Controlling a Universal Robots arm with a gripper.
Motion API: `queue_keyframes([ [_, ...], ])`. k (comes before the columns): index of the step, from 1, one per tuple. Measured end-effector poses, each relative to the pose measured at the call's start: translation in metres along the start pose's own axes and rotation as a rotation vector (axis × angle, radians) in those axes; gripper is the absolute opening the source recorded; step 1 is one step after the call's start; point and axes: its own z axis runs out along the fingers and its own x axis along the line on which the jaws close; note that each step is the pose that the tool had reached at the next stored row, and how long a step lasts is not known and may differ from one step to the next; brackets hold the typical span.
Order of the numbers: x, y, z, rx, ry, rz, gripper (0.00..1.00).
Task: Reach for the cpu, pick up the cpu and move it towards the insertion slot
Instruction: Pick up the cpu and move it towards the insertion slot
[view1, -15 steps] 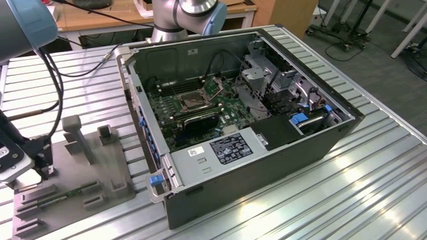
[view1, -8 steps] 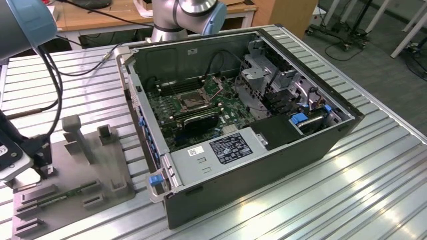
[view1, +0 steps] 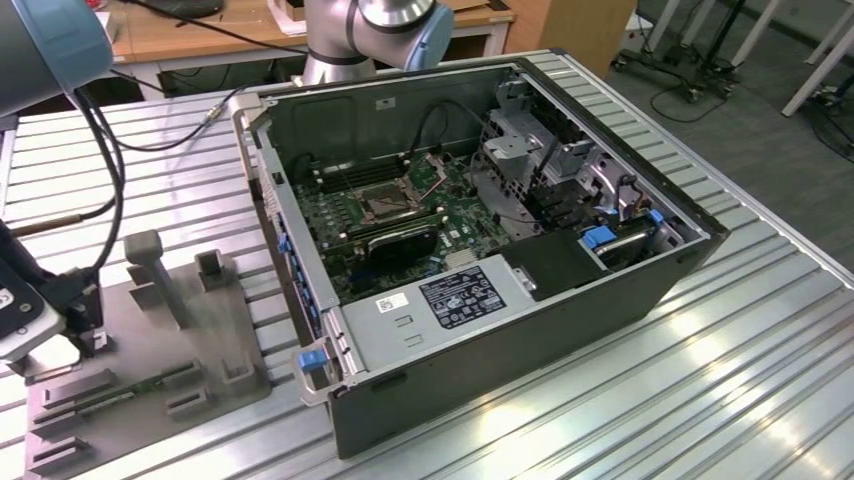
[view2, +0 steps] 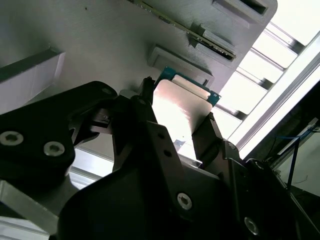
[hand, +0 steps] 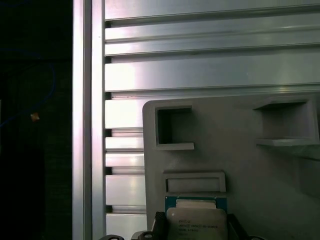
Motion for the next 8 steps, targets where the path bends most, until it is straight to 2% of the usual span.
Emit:
queue_keyframes([
  [8, 0.0, 0.0, -0.0028, -0.0001, -0.0001, 0.0, 0.55],
])
